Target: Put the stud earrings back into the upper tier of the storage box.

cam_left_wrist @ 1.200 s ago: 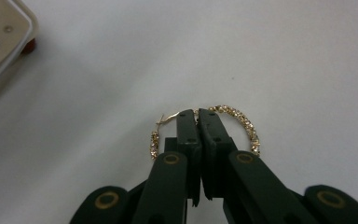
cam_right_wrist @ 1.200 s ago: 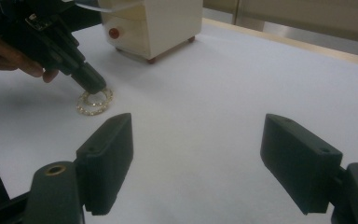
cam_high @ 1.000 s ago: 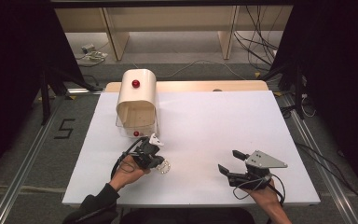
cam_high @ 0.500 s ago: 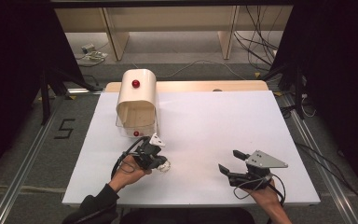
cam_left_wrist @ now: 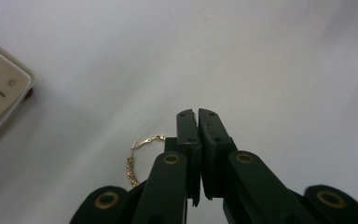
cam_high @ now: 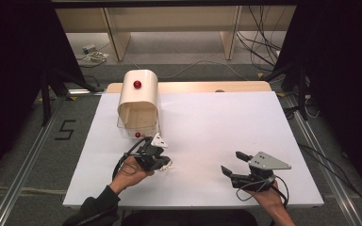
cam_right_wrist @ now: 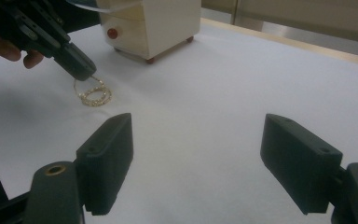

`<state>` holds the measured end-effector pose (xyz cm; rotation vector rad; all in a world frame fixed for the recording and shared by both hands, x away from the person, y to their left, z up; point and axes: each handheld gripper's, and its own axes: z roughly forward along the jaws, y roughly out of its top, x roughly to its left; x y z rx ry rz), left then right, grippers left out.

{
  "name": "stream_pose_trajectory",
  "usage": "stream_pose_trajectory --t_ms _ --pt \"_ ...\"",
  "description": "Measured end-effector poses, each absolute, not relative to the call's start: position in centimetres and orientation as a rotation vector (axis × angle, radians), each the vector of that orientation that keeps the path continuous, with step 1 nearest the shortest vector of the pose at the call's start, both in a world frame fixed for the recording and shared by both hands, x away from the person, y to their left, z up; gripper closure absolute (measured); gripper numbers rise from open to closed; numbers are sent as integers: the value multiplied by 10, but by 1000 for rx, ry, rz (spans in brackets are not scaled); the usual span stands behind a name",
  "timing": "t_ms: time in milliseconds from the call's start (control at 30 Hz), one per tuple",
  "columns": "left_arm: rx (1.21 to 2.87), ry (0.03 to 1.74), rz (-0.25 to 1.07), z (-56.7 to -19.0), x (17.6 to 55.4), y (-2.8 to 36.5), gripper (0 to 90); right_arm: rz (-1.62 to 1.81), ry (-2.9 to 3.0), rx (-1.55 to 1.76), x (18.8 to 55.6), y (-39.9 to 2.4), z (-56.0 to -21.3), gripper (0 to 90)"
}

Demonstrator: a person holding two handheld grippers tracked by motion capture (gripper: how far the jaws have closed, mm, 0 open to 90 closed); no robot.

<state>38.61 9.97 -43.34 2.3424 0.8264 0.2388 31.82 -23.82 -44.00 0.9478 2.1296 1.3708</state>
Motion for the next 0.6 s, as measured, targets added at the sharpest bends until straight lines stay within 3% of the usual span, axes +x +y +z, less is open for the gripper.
stream_pose_trajectory --t_ms 600 --pt "2297 773 260 -408 381 103 879 1370 2131 951 318 -238 -440 260"
